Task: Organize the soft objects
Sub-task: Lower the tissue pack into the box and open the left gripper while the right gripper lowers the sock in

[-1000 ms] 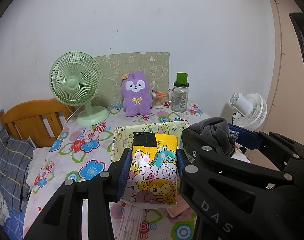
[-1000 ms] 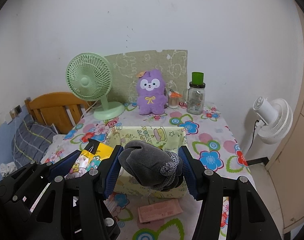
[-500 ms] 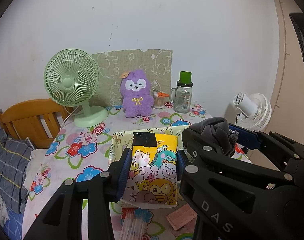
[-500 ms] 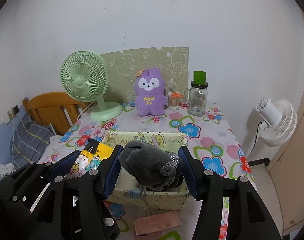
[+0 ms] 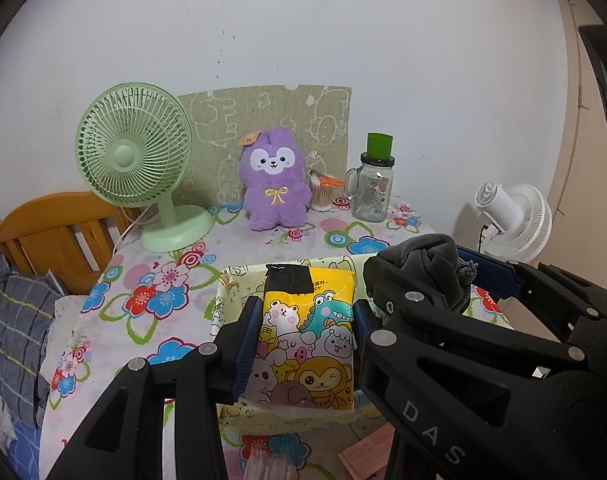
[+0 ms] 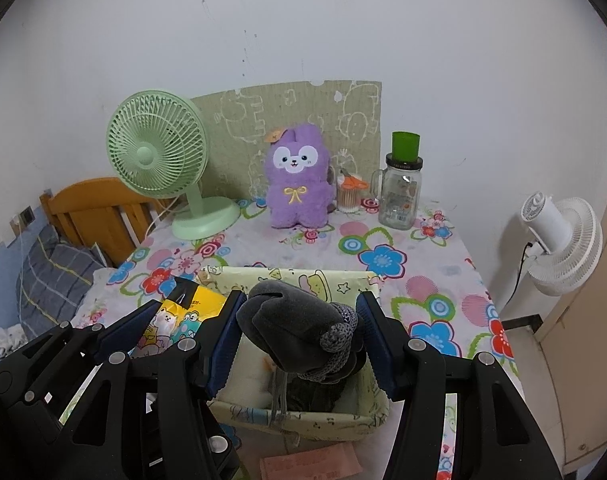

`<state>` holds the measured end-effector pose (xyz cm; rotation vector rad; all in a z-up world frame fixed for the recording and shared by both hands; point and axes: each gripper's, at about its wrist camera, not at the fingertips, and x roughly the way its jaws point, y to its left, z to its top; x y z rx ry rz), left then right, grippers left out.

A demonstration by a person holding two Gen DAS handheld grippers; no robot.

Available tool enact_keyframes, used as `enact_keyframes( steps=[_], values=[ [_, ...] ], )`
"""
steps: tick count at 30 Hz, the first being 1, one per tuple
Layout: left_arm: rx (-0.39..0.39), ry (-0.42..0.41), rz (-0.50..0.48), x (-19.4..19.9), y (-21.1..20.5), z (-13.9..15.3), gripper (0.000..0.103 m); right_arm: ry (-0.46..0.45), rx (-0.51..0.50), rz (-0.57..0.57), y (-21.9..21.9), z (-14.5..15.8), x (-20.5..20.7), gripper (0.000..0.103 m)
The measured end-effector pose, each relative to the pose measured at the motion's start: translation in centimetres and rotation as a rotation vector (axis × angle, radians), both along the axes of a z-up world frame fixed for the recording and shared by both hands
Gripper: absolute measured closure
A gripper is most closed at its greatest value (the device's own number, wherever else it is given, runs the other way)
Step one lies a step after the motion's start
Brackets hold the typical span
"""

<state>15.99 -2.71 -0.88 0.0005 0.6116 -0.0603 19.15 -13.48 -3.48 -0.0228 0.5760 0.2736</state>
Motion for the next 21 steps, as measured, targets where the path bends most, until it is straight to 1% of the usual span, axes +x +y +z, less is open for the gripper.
enact_keyframes(
  steps=[10, 15, 18, 21],
  values=[
    [0.007, 0.032, 0.003, 2.0, 0.2, -1.2, 0.055, 0.027, 0.013, 0.012, 0.2, -1.3, 2.1, 0.043],
    [0.000, 0.040, -0.006, 2.8, 0.5, -1.9, 0.053, 0.039, 0.005, 0.032, 0.7, -2.0, 3.2, 0.043],
    [-0.003, 0.053, -0.005, 3.4, 0.8, -2.3, 0.047, 0.049, 0.001, 0.039, 1.0, -2.5, 3.8, 0.043],
    [-0.006, 0.069, -0.004, 4.0, 1.0, -2.8, 0.033, 0.059, 0.004, 0.057, 1.3, -2.9, 4.4, 0.043]
  ],
)
